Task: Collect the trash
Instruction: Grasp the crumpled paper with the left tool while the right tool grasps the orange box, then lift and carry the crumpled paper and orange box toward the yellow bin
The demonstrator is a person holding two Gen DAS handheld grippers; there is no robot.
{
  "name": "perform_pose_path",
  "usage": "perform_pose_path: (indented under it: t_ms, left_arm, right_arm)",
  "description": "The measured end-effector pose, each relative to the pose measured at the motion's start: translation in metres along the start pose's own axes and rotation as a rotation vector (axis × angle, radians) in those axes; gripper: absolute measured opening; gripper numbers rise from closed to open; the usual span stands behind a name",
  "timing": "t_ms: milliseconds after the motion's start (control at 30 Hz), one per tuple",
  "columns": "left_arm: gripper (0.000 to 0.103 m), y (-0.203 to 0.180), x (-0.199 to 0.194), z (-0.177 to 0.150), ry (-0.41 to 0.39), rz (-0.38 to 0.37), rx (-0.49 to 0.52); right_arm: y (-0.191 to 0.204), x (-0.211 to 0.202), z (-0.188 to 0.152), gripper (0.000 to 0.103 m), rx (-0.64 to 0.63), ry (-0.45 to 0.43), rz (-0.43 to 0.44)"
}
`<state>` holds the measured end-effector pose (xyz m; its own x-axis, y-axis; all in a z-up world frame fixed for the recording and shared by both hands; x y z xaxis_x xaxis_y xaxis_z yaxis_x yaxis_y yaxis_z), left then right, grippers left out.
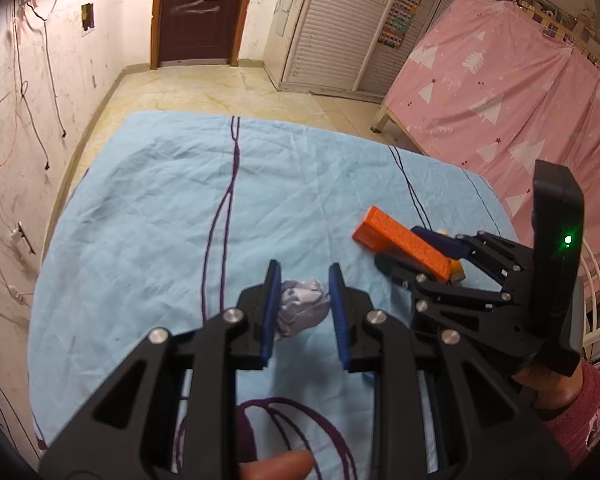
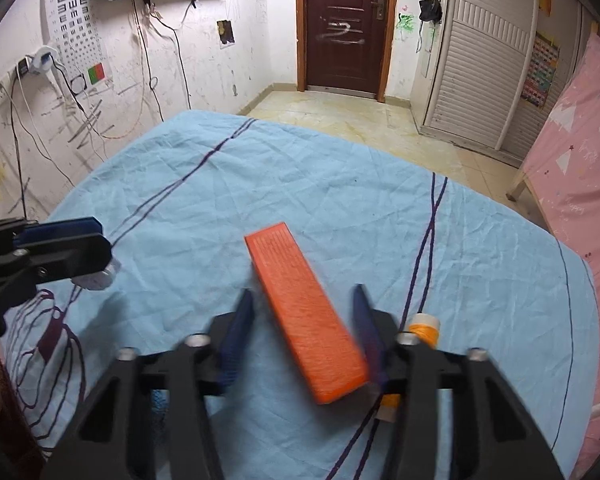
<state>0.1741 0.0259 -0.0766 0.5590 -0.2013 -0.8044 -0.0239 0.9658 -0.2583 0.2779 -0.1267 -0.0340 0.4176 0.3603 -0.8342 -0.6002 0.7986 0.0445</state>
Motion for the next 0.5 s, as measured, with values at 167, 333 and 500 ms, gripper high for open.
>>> perform_pose_path:
  t_ms: [167,333,500]
  left_arm:
    - [0.023,0.000,-0.001,0.000,-0.004,0.003,0.003]
    - [0.023,-0.003,-0.006,0.000,-0.014,0.014,0.006]
    - [0.023,-0.012,-0.012,-0.002,-0.023,0.021,0.021]
  right_arm:
    - [-0.002,-0.002,0.001,0.016,0.009,-0.017,-0.013]
    - [-0.006,-0.013,0.001,0.016,0.029,-0.052,-0.009]
    - [-0.012,-0.030,0.000,0.016,0.048,-0.089,-0.009]
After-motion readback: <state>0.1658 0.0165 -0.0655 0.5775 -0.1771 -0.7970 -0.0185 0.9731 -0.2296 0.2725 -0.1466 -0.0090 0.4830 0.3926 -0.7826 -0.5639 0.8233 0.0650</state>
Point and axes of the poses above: each gripper's, at about its wrist camera, not at the fingertips, and x roughly the way its jaws point, y to its left, z to its top, the point moved 9 cm from there along x, roughly the way its jaws point, and after that the axes turned 5 degrees about y, right-handed, at the moved point
